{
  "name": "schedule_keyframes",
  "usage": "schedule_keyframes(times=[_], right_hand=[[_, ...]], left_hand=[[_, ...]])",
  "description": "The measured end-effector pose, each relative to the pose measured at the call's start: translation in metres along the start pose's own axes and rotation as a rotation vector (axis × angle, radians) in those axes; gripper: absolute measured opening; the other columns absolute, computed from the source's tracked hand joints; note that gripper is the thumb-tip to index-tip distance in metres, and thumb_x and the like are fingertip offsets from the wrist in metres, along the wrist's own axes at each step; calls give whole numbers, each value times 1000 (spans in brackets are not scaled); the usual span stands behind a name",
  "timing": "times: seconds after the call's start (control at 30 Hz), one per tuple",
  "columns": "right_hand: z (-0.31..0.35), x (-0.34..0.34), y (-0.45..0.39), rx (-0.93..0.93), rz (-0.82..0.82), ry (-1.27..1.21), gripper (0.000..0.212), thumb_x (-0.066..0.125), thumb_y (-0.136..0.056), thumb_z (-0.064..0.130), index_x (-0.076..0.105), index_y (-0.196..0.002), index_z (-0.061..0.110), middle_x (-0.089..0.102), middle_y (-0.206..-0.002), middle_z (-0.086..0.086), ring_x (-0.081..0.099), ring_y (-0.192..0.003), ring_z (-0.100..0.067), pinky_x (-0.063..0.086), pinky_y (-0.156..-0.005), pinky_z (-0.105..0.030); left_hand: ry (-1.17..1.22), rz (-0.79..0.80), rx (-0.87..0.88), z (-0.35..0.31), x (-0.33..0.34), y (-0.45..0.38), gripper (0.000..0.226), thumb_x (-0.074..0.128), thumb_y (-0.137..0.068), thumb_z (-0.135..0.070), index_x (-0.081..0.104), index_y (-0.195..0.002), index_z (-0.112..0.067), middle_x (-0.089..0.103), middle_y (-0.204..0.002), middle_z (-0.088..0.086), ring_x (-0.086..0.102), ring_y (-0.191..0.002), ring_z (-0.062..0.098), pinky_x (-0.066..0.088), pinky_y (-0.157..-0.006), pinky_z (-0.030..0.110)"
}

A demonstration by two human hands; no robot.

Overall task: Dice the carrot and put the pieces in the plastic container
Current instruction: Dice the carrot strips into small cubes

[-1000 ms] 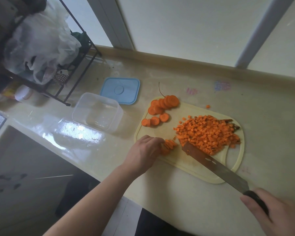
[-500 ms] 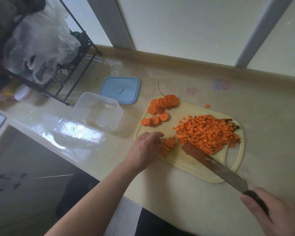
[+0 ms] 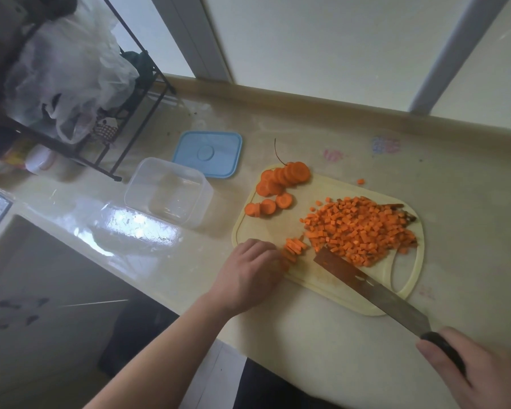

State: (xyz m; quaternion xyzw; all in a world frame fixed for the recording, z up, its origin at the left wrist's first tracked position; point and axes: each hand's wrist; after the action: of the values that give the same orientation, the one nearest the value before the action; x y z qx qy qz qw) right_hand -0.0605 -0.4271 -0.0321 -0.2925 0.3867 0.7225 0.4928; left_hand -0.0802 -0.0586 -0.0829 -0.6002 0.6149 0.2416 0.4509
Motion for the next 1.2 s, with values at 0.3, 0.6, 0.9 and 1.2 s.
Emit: schedule_keyframes(times=[0.3, 0.6, 0.9, 1.2], right_hand=[[5, -1, -1, -25, 2, -3, 61, 26, -79, 85, 49, -66, 29, 53, -54, 16, 48, -41, 0, 42, -44, -20], [3, -3, 2, 32, 31, -44, 59, 26, -74, 89, 53, -77, 36, 53, -52, 16, 50, -42, -2, 42, -42, -22], [7, -3, 2, 61, 46, -71, 64, 24, -73, 90, 51, -74, 32, 52, -49, 15, 51, -43, 0, 43, -45, -16], [1, 1, -1, 77, 62, -40, 71, 19, -66, 96, 53, -76, 34, 52, -48, 12, 51, -43, -4, 44, -44, -20]], left_hand=[[42, 111, -45, 12, 3, -7, 13, 68, -91, -32, 76, -96, -23, 67, -86, -4, 56, -78, 26, 51, -68, 44], [3, 82, -32, 6, 3, -24, 20, 62, -96, -29, 75, -98, -14, 65, -89, 3, 59, -77, 28, 53, -67, 42], [-23, 245, 118, 4, -6, -48, 36, 52, -99, -31, 71, -120, -8, 66, -119, 11, 63, -89, 32, 57, -77, 42], [6, 215, 50, -1, -3, -41, 38, 55, -97, -31, 70, -119, -3, 67, -102, 13, 64, -85, 33, 57, -74, 41]])
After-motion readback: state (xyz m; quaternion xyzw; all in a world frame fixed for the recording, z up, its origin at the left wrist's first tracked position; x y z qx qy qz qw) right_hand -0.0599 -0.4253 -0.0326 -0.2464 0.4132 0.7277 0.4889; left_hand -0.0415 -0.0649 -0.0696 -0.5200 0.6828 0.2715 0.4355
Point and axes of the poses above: each hand's wrist, its own y-axis away from the middle knuckle, its own x-axis out of the palm, z = x × y
